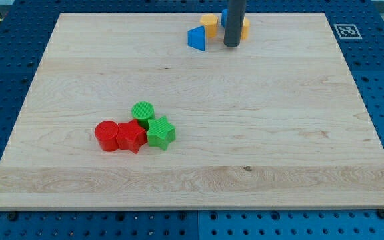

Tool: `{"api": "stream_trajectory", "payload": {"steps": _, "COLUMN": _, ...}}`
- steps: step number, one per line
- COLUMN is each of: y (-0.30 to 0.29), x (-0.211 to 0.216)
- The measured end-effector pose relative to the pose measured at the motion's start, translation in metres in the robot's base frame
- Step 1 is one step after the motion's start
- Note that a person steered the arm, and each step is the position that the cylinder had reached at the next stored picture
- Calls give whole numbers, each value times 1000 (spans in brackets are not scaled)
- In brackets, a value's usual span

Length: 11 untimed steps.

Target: Push the blue triangle to the top center

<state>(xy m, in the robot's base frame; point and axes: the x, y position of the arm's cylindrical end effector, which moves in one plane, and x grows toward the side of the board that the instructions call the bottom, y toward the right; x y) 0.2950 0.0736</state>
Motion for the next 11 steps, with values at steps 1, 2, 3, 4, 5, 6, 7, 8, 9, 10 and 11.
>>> {"api": "stream_trajectory", "payload": {"steps": 1, "y": -6, "x": 13}}
{"api": "stream_trajectory", "payload": {"steps": 2, "y": -29, "x": 13}}
{"api": "stream_trajectory", "payload": {"steps": 3, "y": -44, "x": -1}}
{"api": "stream_trajectory", "payload": {"steps": 4, "y": -58, "x": -8}}
{"api": "stream_trajectory", "payload": {"steps": 5, "y": -75, "x": -7}}
{"api": "stream_trajectory", "payload": {"steps": 6, "y": -76, "x": -1}}
{"api": "stream_trajectory", "payload": {"steps": 7, "y": -86, "x": 0}}
{"api": "stream_trajectory", "payload": {"steps": 8, "y": -108, "x": 2}}
{"api": "stream_trajectory", "payload": {"steps": 9, "y": -122, "x": 2}}
{"api": "stream_trajectory", "payload": {"steps": 10, "y": -136, "x": -5}}
{"api": "stream_trajectory", "payload": {"steps": 11, "y": -136, "x": -20}}
